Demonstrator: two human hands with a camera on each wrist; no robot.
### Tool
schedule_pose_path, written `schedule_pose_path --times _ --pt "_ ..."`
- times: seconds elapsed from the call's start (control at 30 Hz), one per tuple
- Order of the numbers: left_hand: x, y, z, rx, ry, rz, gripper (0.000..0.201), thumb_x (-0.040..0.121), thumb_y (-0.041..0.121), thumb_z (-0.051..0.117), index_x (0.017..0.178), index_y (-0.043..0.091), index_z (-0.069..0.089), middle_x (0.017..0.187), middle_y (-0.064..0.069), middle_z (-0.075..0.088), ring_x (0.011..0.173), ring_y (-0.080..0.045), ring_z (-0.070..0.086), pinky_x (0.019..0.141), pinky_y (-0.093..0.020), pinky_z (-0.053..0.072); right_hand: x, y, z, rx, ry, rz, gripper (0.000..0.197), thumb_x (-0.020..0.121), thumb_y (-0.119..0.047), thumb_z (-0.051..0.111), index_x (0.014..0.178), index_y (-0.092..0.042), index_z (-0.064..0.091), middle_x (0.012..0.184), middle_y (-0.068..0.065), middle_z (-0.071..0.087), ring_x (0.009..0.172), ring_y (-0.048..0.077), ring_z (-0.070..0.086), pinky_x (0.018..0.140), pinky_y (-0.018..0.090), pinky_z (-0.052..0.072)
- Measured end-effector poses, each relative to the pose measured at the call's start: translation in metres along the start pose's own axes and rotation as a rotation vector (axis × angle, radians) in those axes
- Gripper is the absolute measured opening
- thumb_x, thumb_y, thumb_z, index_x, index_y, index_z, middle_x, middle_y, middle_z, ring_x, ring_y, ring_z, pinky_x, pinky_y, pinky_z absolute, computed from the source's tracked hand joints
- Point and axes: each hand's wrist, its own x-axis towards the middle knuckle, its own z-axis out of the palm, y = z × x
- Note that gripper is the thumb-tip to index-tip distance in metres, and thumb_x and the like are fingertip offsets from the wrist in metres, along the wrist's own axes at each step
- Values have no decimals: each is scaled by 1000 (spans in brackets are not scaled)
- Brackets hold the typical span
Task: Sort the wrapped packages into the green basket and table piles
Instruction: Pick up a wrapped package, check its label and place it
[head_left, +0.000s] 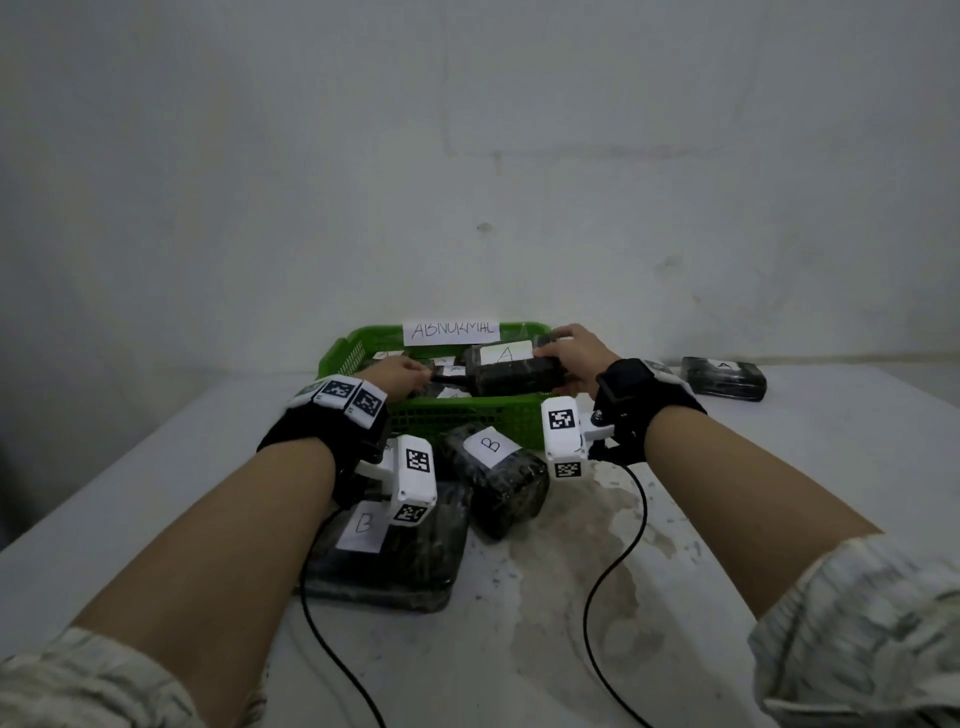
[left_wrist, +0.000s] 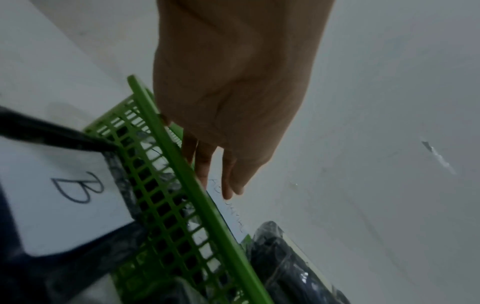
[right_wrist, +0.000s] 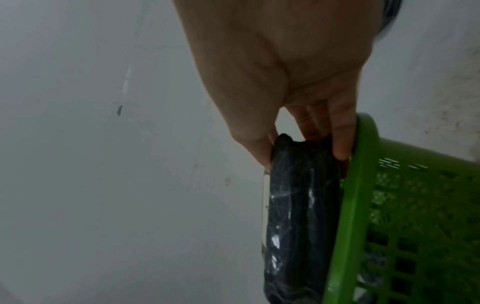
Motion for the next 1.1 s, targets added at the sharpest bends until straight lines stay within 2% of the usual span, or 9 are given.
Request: schedule_pose_path --times 0.23,0.4,0.53,0.6,0.7,0.83,0.9,0.97,1.1 --pt "-7 -12 -3 384 -183 -74 55 102 42 23 148 13 28 155 -10 24 142 -26 26 114 -34 19 10 0 30 -296 -38 -129 29 85 -21 69 63 -16 52 66 -1 49 64 15 47 61 27 39" --pt "-1 -13 -6 486 -182 -106 55 103 39 19 149 9 23 155 -11 23 142 -25 26 115 -34 20 17 1 47 -506 -178 -87 39 87 -21 67 118 3 61 96 3 54 94 19 49 83 30 42" --pt "4 -17 -8 532 -211 -95 58 100 47 25 144 9 36 150 -11 34 136 -26 35 113 -35 26 26 2 51 -621 -232 -63 44 88 -19 67 127 -1 58 104 2 56 102 18 49 91 27 43" --pt "7 -19 -8 490 -239 -61 45 100 44 30 120 12 55 120 -13 55 106 -24 55 93 -27 41 29 3 54 -651 -246 -55 28 86 -18 68 110 -3 64 88 -5 55 99 16 46 81 26 45" --pt "10 -19 -7 424 -181 2 19 101 27 38 95 15 52 73 2 42 60 -8 36 51 -12 30 25 4 55 -754 -251 -73 16 89 -19 65 75 -16 58 74 -11 46 86 12 46 60 15 37" --pt "9 -14 -4 414 -236 60 40 102 17 33 142 9 35 110 -12 52 73 -11 44 49 -8 30 23 5 56 -859 -287 -100 33 100 -18 45 128 -6 58 135 4 55 127 22 47 90 22 38" --pt "5 -11 -6 465 -271 40 44 103 21 29 147 13 26 141 -13 43 103 -19 49 56 -3 32 20 4 56 -850 -283 -83 37 102 -15 39 137 -7 50 147 5 44 134 22 41 97 20 31" --pt "2 -9 -7 506 -278 -3 46 104 29 24 149 19 22 151 -8 32 130 -24 41 90 -15 38 22 3 57 -856 -309 -64 36 102 -10 37 136 -7 51 146 6 45 131 23 43 96 20 32" --pt "6 -11 -6 583 -222 -83 52 102 41 19 149 18 27 155 -10 26 140 -27 30 115 -36 21 26 7 57 -859 -354 -28 36 99 -14 44 132 -4 55 138 12 52 128 27 48 97 25 39"
